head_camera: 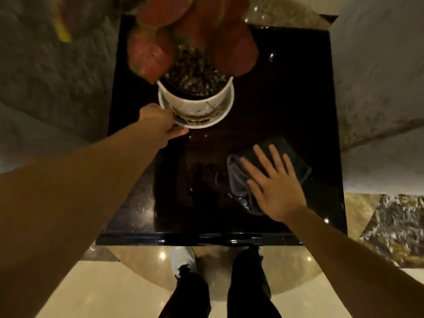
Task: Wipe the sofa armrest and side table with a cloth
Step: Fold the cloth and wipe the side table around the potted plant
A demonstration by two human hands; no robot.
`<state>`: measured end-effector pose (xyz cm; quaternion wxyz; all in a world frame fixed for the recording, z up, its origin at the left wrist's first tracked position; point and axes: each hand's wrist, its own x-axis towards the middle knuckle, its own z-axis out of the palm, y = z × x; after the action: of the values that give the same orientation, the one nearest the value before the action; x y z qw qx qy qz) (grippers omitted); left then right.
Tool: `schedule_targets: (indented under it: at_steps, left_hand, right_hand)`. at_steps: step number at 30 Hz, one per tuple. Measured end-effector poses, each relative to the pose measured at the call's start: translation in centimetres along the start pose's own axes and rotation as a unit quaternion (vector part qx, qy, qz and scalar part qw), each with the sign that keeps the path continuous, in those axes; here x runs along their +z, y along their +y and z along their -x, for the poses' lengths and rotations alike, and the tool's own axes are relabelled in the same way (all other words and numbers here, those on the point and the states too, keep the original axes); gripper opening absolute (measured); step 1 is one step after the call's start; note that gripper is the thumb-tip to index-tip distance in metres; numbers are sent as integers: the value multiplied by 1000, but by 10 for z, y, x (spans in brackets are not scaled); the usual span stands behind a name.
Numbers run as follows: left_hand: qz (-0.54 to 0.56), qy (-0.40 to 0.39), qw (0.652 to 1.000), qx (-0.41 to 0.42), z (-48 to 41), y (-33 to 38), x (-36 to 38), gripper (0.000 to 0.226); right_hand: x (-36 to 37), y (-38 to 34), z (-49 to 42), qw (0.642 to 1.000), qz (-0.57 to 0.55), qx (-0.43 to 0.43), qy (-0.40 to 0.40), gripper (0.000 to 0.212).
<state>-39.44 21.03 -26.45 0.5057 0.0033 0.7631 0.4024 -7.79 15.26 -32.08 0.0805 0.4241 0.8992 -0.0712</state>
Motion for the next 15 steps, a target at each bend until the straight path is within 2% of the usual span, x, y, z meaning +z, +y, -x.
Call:
schedule_targets:
  at_steps: [1, 2, 3, 4, 5, 6, 7, 8, 9, 11, 12, 13, 14, 15]
  left_hand:
    - [-2, 6, 1000, -3, -1, -1, -10, 18]
    - [-4, 10, 1000, -6, -2, -3, -20, 19]
    - [-2, 13, 1000, -10, -2, -5, -29, 20]
    - [0, 11, 1000, -13, -2, -7, -37, 20]
    - [-2, 9, 1000, -17, -2, -8, -44, 20]
    - [-2, 9, 1000, -20, -3, -10, -48, 21]
    - [0, 12, 1000, -19, -3, -12, -52, 22]
    - [2, 16, 1000, -17, -4, -14, -56, 23]
    - [3, 20, 1000, -16, -4, -17, -59, 25]
    - [1, 22, 1000, -16, -4, -21, -64, 25]
    - [-1, 23, 1000, -16, -4, -21, -67, 25]
    - [-5, 22, 1000, -14, -4, -21, -70, 26]
    - [-11, 19, 1000, -11, -4, -20, -73, 26]
    - [-14, 18, 1000, -12, -4, -20, -76, 26]
  right_hand:
    - [1, 4, -3, 996, -24, 81, 9, 57]
    - [0, -7, -10, 977, -68, 200, 27, 58]
    - [0, -30, -21, 941, -109, 317, 51, 59]
    - [-1, -65, -33, 904, -136, 400, 62, 60]
    - [-3, -104, -42, 889, -154, 424, 71, 61]
    - [-4, -143, -46, 905, -161, 385, 79, 61]
    - [-1, -178, -43, 940, -161, 291, 70, 61]
    - [4, -203, -32, 974, -151, 161, 52, 59]
    - [10, -212, -18, 990, -130, 36, 36, 57]
    - [16, -180, -6, 984, -92, -150, 36, 52]
    - [15, -152, -8, 978, -73, -191, 44, 51]
    - [15, -126, -9, 979, -59, -192, 46, 51]
    - [13, -100, -9, 986, -45, -152, 45, 53]
    - [10, -79, -9, 996, -39, -72, 46, 54]
